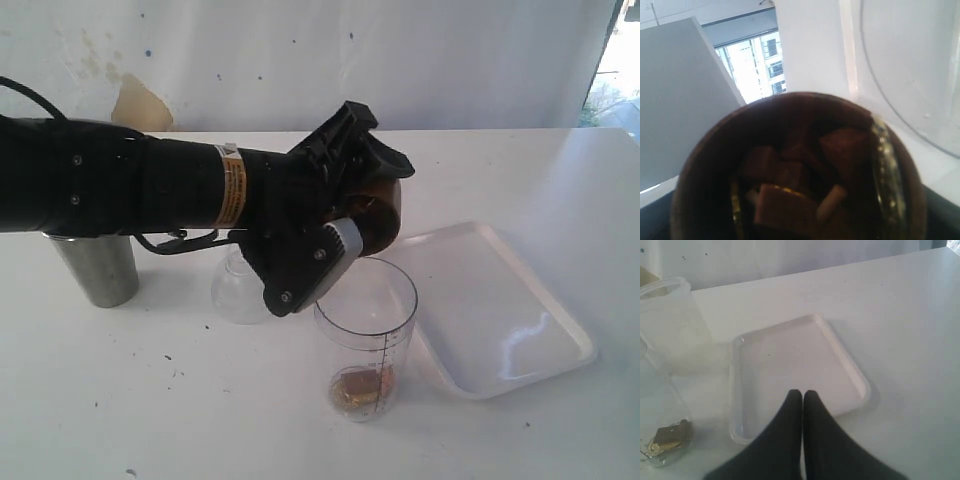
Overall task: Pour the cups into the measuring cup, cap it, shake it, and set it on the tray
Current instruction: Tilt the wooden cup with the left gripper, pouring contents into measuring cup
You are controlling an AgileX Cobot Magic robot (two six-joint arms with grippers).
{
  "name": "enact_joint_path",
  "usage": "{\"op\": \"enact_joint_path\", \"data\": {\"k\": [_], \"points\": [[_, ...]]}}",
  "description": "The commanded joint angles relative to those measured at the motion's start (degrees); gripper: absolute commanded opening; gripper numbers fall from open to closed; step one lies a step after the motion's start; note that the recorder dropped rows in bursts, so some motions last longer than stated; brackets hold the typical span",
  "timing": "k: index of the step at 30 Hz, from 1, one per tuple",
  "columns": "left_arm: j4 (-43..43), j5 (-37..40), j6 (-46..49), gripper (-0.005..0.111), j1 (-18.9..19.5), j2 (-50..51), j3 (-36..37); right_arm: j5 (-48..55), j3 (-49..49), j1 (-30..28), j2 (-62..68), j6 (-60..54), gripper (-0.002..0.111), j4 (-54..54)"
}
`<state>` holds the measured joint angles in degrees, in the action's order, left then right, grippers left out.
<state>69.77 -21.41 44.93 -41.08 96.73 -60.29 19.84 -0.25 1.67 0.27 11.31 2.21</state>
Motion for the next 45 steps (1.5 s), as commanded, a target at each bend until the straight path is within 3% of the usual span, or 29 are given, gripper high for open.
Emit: {"op": "enact_joint_path", "data": {"k": [1, 10, 17, 26, 31, 38, 45], "points": [[-9.0, -4.2, -0.3, 0.0, -0.3, -0.2, -0.5, -0.1, 0.3, -0.5, -0.3, 0.0, 0.0, -0.3], [-11.0, -4.3, -2.9, 0.0, -0.3, -0.2, -0.5, -0.1, 0.3, -0.5, -0.3, 0.0, 0.0, -0.3], [-6.2, -6.1, -1.9, 0.0, -0.9, -0.2, -0.5, -0.1, 0.3, -0.5, -0.3, 0.0, 0.0, -0.3], [-6.2, -3.9, 11.6, 0.0, -2.5, -0.2, -0.5, -0.1, 0.3, -0.5, -0.3, 0.0, 0.0, -0.3], [-6.2, 1.6, 14.5, 0.0, -2.5, -0.2, -0.5, -0.1, 0.3, -0.5, -0.3, 0.0, 0.0, -0.3], [-6.2, -1.3, 15.6, 0.0, -2.5, -0.2, -0.5, -0.1, 0.3, -0.5, -0.3, 0.0, 0.0, -0.3], [-6.2, -1.1, 28.4, 0.0, -2.5, -0.2, -0.5, -0.1, 0.3, -0.5, -0.3, 0.0, 0.0, -0.3]]}}
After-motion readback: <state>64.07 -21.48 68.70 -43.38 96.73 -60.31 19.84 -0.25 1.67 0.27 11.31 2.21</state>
